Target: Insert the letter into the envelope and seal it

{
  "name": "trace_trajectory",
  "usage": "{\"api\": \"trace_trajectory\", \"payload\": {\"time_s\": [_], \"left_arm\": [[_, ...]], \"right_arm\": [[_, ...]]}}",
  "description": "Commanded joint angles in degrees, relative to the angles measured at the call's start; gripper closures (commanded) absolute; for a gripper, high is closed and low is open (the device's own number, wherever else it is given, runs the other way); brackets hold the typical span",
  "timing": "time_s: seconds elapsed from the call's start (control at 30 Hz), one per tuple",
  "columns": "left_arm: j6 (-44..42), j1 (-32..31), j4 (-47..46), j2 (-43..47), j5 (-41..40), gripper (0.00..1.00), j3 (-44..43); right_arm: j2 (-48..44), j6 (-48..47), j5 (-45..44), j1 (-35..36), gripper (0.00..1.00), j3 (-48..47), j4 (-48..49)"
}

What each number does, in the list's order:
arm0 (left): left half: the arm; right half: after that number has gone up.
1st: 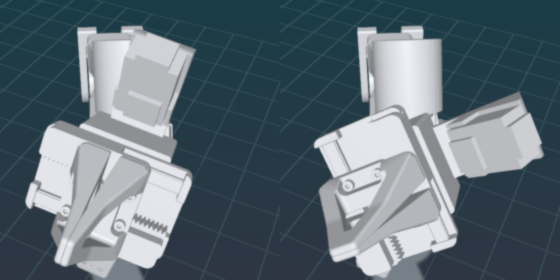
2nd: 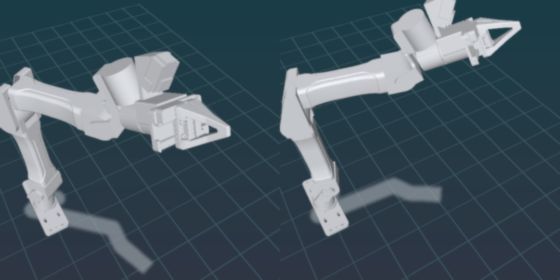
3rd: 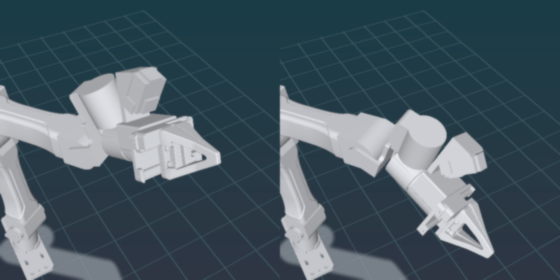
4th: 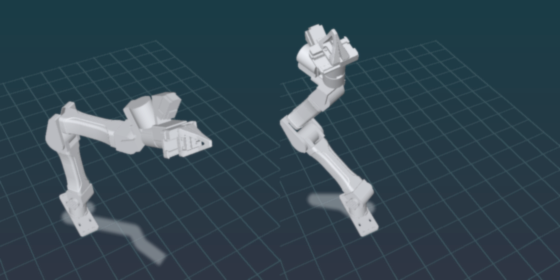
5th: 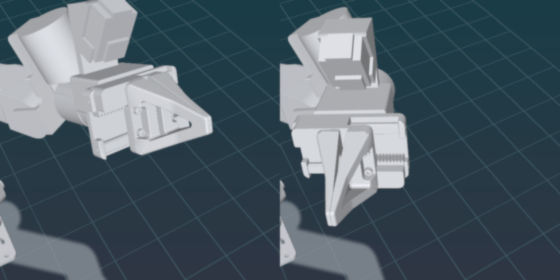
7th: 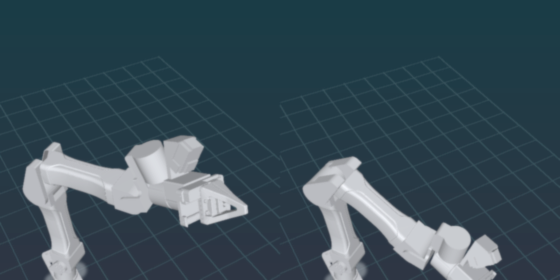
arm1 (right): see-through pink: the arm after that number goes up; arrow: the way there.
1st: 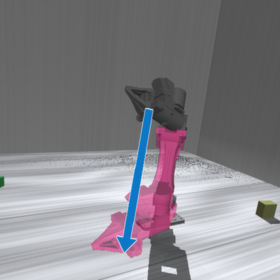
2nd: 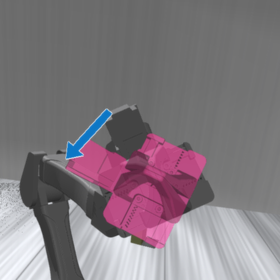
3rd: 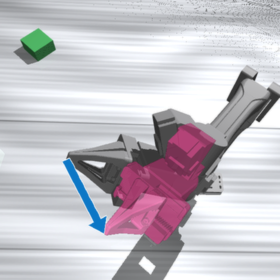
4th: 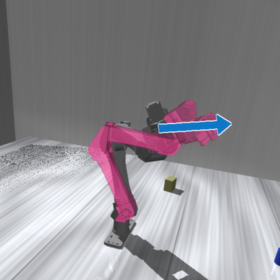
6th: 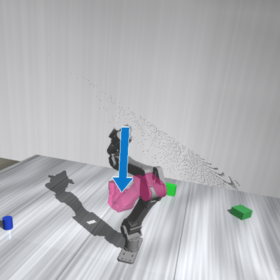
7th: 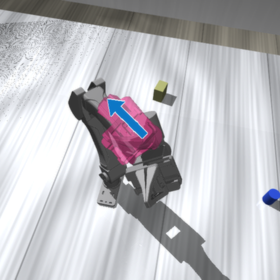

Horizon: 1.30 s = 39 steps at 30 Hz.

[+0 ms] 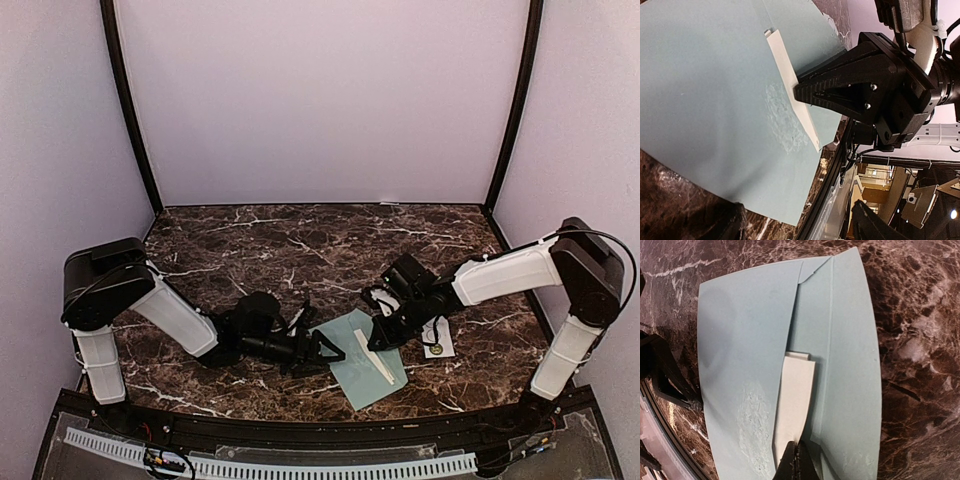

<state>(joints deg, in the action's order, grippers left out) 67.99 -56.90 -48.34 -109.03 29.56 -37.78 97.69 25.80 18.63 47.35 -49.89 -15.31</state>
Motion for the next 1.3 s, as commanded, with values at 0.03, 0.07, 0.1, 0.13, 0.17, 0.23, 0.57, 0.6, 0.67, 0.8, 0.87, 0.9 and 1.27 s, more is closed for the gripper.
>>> {"api": "trace_trajectory", "payload": {"time_s": [0.03, 0.07, 0.1, 0.13, 0.17, 0.23, 0.57, 0.6, 0.67, 0.8, 0.87, 0.9, 1.27], "left_arm": [[-0.1, -0.3, 3.6, 0.6, -1.7, 0.29, 1.4], [-0.1, -0.3, 3.5, 0.5, -1.7, 0.29, 1.4], [-0.1, -0.3, 3.5, 0.5, -1.7, 0.29, 1.4], [-0.1, -0.3, 3.5, 0.5, -1.7, 0.29, 1.5], [-0.1, -0.3, 3.5, 0.5, -1.7, 0.29, 1.5], [-0.1, -0.3, 3.5, 0.6, -1.7, 0.29, 1.5], [0.0, -0.3, 3.3, 0.9, -1.9, 0.29, 1.8], [0.0, -0.3, 3.3, 0.9, -1.9, 0.3, 1.8], [0.0, -0.3, 3.3, 0.9, -1.9, 0.31, 1.8], [0.1, -0.4, 3.3, 0.9, -1.8, 0.31, 1.8], [0.1, -0.3, 3.3, 0.8, -1.8, 0.31, 1.8], [0.2, -0.4, 3.3, 0.9, -1.9, 0.31, 1.8], [0.2, -0.3, 3.3, 0.7, -1.9, 0.31, 1.8]], "right_arm": [[-0.1, 0.9, 2.8, 1.7, 1.0, 0.0, 1.9], [-0.6, 0.7, 2.3, 1.7, 1.0, -0.2, 1.4], [-1.2, 0.6, 1.8, 1.7, 1.0, -0.5, 0.7], [-2.0, 0.4, 1.2, 1.7, 0.99, -0.9, -0.1], [-2.6, 0.2, 0.6, 1.7, 0.96, -1.2, -0.9], [-3.8, -0.2, -1.1, 1.7, 0.89, -1.7, -2.6], [-2.8, -0.2, -5.7, 1.2, 0.83, -1.1, -4.3], [-2.4, -0.2, -5.6, 1.2, 0.84, -1.0, -4.1], [-1.6, -0.2, -5.2, 1.2, 0.87, -1.0, -3.6], [-0.7, -0.2, -3.7, 1.2, 0.93, -0.8, -2.5], [-0.4, -0.2, -2.9, 1.2, 0.96, -0.8, -2.2], [-0.2, -0.3, -2.7, 1.2, 0.97, -0.7, -2.0], [0.8, 0.4, 1.9, 1.7, 1.0, 0.0, 1.0]]}}
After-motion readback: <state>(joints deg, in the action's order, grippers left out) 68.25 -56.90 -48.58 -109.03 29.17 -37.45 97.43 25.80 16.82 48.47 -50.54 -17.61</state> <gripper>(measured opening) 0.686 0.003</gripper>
